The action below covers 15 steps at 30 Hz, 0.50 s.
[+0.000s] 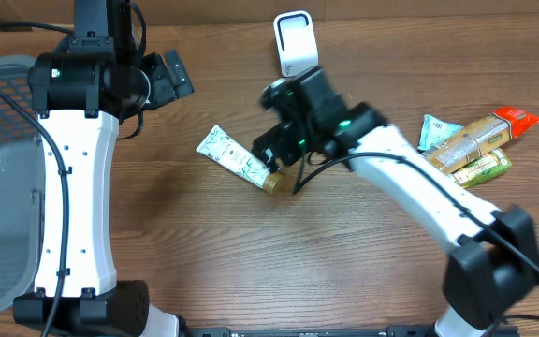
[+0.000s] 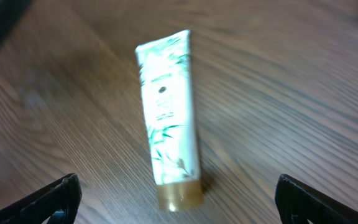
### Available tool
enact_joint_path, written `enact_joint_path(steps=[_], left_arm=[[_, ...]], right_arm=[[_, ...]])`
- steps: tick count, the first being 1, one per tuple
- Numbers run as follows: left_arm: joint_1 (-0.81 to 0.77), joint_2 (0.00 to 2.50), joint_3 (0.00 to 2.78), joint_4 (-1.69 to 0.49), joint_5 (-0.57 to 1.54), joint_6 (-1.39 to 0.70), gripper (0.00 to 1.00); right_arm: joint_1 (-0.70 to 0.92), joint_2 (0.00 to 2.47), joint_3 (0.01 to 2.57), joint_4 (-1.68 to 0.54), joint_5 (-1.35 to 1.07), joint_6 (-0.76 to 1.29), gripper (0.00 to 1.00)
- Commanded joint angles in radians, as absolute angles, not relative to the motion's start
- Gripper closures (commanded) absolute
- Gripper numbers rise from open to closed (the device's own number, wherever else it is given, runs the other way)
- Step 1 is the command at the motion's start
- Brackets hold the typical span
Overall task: Scan the item barcode
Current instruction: 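Move the right gripper over the lying Pantene tube and grasp it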
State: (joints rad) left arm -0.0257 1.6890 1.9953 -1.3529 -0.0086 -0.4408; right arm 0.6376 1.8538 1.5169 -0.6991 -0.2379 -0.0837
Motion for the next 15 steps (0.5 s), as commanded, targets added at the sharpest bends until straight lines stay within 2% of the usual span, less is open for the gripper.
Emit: enact_joint_path(steps=[1,12,15], left_arm=[[-0.026,1.698,2.003,-1.357,-0.015,-0.426,0.00],[-0.027,1.700,2.003,-1.356,-0.016,-0.426,0.00],[-0.027,1.700,2.003,-1.356,-0.015,-0.426,0.00]], right_arm=[[0.684,1.930,1.542,-0.678,-0.199,-0.167,0.01],[0.720,2.107,1.541,-0.554,-0.199,-0.157,0.13],[0.720,2.123,1.541,-0.542,-0.199,-0.156,0.20]])
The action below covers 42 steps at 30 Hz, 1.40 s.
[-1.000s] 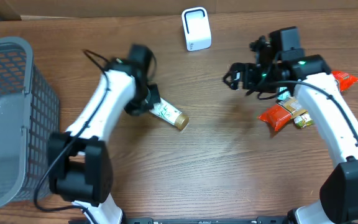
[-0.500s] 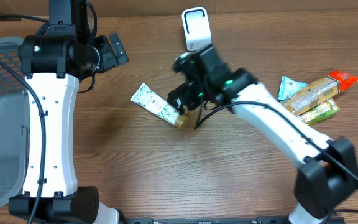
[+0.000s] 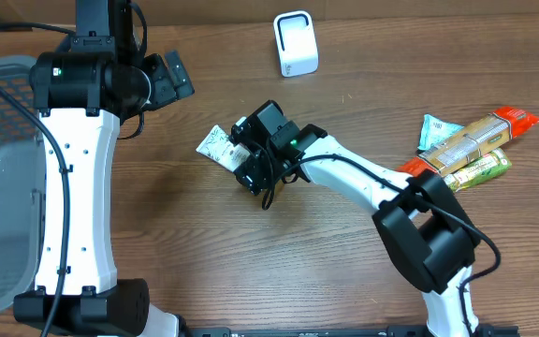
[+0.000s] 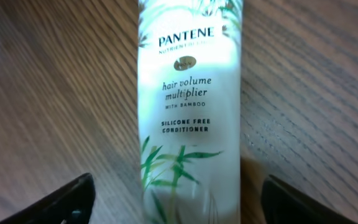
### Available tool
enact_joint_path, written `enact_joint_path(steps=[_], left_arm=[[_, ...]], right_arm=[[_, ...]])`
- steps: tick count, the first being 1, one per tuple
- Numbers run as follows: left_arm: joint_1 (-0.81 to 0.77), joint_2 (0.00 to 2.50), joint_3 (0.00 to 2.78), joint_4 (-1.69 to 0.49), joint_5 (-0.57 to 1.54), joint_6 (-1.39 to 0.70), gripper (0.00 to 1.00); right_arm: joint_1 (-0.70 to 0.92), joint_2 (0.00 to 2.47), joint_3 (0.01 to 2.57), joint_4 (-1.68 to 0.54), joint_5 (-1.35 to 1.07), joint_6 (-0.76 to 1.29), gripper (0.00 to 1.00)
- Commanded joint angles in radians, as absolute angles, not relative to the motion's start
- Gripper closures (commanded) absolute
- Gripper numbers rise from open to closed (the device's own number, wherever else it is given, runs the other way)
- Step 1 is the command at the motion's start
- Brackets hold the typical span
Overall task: Scan the item barcode
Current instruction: 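Move the right gripper over the lying Pantene tube and grasp it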
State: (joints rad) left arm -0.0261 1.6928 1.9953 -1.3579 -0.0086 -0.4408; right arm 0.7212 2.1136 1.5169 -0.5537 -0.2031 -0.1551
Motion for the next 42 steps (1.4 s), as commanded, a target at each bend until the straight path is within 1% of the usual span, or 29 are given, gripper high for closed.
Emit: enact_joint_path(steps=[1,4,7,11,14,16,18,19,22,26,30,32,33,34,35,36,37,42], left_arm=[[-0.027,1.700,2.003,-1.356,-0.015,-0.426,0.00],[-0.027,1.700,2.003,-1.357,-0.015,-0.426,0.00],[-0.027,1.700,2.003,-1.357,-0.015,-0.426,0.00],[-0.027,1.700,2.003,-1.357,-0.015,-0.426,0.00],[-0.026,1.700,2.003,-1.357,-0.015,-0.426,0.01],[-0.027,1.700,2.003,-1.357,-0.015,-0.426,0.00],[-0.027,1.700,2.003,-1.357,-0.015,-0.426,0.00],[-0.027,1.700,2.003,-1.356,-0.015,-0.426,0.00],[-0.027,1.700,2.003,-1.357,-0.015,-0.426,0.00],[-0.027,1.700,2.003,-1.357,-0.015,-0.426,0.00],[-0.027,1.700,2.003,-1.356,-0.015,-0.426,0.00],[-0.027,1.700,2.003,-1.357,-0.015,-0.426,0.00],[-0.027,1.700,2.003,-1.357,-0.014,-0.426,0.00],[-0.027,1.700,2.003,-1.357,-0.015,-0.426,0.01],[-0.027,1.700,2.003,-1.357,-0.015,-0.426,0.00],[-0.027,1.700,2.003,-1.357,-0.015,-0.426,0.00],[-0.027,1.700,2.003,-1.357,-0.015,-0.426,0.00],[-0.027,1.700,2.003,-1.357,-0.015,-0.426,0.00]], right_arm=[[0.720,2.130,1.541,-0.540,-0.190,-0.145,0.24],[0.718,2.142,1.537,-0.540,-0.155,-0.078,0.32],[0.717,2.152,1.524,-0.547,-0.154,-0.074,0.37],[0.717,2.154,1.524,-0.582,-0.150,-0.027,0.51],[0.717,2.154,1.525,-0.608,-0.150,0.025,0.56],[0.717,2.153,1.527,-0.632,-0.150,0.063,0.62],[0.716,2.151,1.530,-0.663,-0.150,0.107,0.72],[0.714,2.150,1.533,-0.683,-0.150,0.132,0.75],[0.709,2.143,1.540,-0.753,-0.157,0.203,0.79],[0.691,2.123,1.552,-0.854,-0.157,0.342,0.79],[0.663,2.090,1.579,-0.930,-0.165,0.397,0.77],[0.650,2.071,1.595,-0.952,-0.178,0.392,0.70],[0.642,2.060,1.605,-0.961,-0.183,0.389,0.61],[0.635,2.051,1.610,-0.961,-0.185,0.385,0.44],[0.630,2.045,1.612,-0.957,-0.185,0.385,0.32],[0.622,2.038,1.612,-0.946,-0.185,0.385,0.26],[0.615,2.037,1.612,-0.936,-0.187,0.376,0.22],[0.555,2.045,1.608,-0.894,-0.371,0.179,0.21]])
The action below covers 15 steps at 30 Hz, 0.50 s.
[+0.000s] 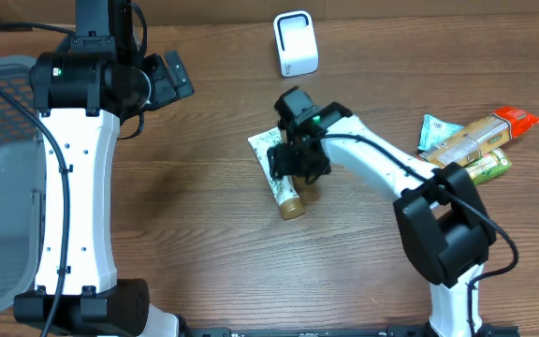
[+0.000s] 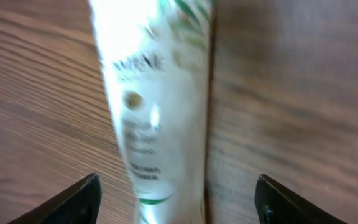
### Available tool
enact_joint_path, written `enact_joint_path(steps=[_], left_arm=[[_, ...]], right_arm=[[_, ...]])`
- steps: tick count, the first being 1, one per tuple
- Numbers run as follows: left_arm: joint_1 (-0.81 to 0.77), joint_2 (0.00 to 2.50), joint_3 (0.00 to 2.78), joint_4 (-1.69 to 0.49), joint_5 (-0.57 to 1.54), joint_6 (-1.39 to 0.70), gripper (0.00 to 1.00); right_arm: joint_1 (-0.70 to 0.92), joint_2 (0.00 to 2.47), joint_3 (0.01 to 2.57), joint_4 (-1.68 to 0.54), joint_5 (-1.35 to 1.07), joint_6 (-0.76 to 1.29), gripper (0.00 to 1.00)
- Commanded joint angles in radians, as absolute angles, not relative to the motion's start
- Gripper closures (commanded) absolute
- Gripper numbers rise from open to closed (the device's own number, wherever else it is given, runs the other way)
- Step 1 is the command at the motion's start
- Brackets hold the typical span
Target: Scan the item barcode
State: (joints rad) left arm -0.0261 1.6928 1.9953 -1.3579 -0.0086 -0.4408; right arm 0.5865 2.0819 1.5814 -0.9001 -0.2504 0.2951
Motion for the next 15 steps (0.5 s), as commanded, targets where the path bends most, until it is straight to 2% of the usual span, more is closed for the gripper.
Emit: enact_joint_path(steps=[1,7,10,15], left_arm=[[-0.027,1.700,2.003,-1.357,-0.015,-0.426,0.01],[-0.027,1.700,2.003,-1.357,-0.015,-0.426,0.00],[-0.027,1.700,2.003,-1.357,-0.015,-0.426,0.00],[-0.027,1.700,2.003,-1.357,-0.015,-0.426,0.00]], right_arm=[[0.542,2.049,1.607,-0.894,-0.398,0.152,0.21],[0.492,2.104,1.582,-0.888,-0.553,0.029,0.28],[0.482,2.126,1.554,-0.869,-0.600,0.025,0.37],[0.486,2.162,1.532,-0.846,-0.632,0.030,0.41]])
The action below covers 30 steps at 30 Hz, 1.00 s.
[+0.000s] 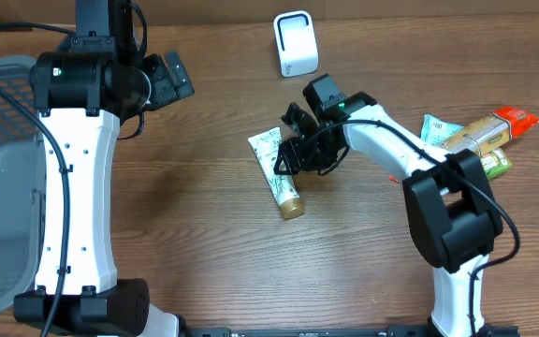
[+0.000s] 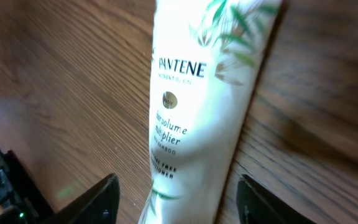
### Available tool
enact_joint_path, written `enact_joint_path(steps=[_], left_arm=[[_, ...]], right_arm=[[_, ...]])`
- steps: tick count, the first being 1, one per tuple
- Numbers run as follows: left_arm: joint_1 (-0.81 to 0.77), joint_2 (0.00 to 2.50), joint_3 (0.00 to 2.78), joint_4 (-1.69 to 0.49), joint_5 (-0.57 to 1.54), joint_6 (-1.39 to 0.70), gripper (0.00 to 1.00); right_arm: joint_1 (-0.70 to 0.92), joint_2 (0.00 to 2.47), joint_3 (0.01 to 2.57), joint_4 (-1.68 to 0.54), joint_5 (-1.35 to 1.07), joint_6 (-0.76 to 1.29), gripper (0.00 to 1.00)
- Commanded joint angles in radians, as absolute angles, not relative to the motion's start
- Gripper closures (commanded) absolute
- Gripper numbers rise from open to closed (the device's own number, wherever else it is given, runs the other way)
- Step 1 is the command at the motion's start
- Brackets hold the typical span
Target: Scan the item barcode
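Observation:
A white Pantene conditioner tube (image 1: 271, 167) with a gold cap lies flat on the wooden table (image 1: 204, 253), cap toward the front. My right gripper (image 1: 295, 157) hangs low over the tube's upper part. In the right wrist view the tube (image 2: 191, 112) lies label up between the two black fingers (image 2: 101, 200), which stand apart on either side of it; the gripper (image 2: 178, 202) is open. The white barcode scanner (image 1: 295, 44) stands at the back middle. My left gripper (image 1: 171, 80) is held high at the back left, away from the tube; I cannot tell its jaw state.
A grey basket fills the left edge of the table. Several wrapped snack packets (image 1: 471, 142) lie in a pile at the right, beside the right arm's reach.
The tube has stayed in place. My right gripper has turned and shifted slightly toward the back right over it, and its fingers stand a little closer to the tube's sides.
First the tube lay slanted at mid-left with my right gripper open above its cap end. Then the gripper was low over the label. Later the tube lay further right, turned cap toward the front, the gripper straddling it, as it does now.

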State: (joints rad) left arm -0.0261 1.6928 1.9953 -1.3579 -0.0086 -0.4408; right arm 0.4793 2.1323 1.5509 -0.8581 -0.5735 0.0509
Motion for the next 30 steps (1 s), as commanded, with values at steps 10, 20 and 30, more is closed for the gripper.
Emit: enact_joint_path(steps=[10,20,30], left_arm=[[-0.027,1.700,2.003,-1.357,-0.015,-0.426,0.00],[-0.027,1.700,2.003,-1.357,-0.015,-0.426,0.00],[-0.027,1.700,2.003,-1.357,-0.015,-0.426,0.00]], right_arm=[[0.493,2.170,1.432,-0.752,-0.633,0.137,0.63],[0.470,2.167,1.451,-0.769,-0.740,0.126,0.96],[0.449,1.975,1.597,-0.981,-0.328,0.114,0.96]])
